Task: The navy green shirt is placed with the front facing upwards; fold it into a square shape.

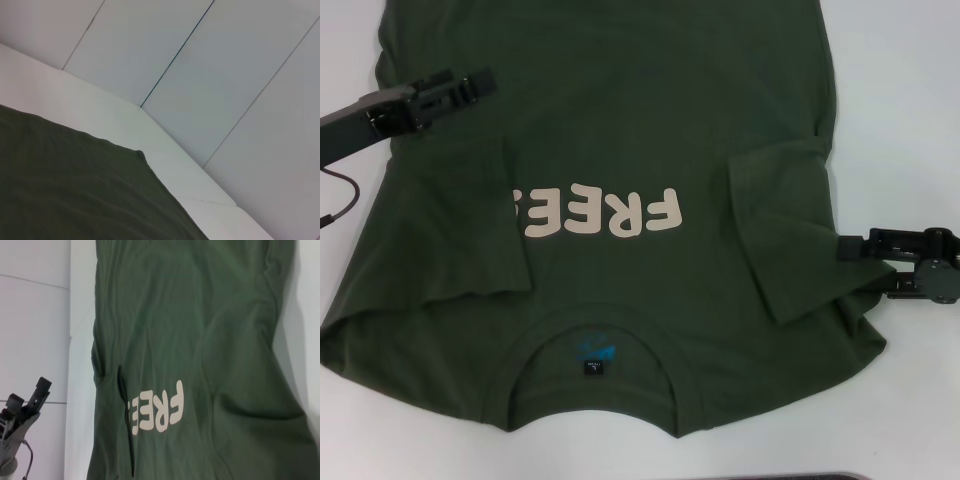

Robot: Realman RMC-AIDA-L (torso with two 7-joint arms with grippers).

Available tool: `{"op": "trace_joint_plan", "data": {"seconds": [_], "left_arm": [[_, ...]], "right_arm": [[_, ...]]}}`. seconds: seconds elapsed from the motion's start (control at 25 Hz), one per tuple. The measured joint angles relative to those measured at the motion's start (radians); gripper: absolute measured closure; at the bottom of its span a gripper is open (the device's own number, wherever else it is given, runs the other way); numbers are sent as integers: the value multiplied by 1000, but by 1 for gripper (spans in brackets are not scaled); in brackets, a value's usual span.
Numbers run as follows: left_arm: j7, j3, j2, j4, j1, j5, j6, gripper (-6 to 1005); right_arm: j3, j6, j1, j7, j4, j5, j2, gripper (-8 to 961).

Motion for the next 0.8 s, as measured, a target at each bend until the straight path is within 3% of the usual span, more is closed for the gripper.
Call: {"op": "trace_joint_plan", "data": {"seconds": [0.2, 0.64, 0.8], "left_arm": [[0, 0, 0, 0, -1, 0, 0, 94], [0, 0, 0, 0, -3, 0, -2, 94], [0, -1, 0, 0, -3, 0, -3, 94]], "right_arm": [[1, 4, 6, -3, 0, 0, 5, 99], [-10, 50, 17, 2, 49, -5, 5, 205], [-20, 82, 28, 2, 80, -28, 6, 363]]}}
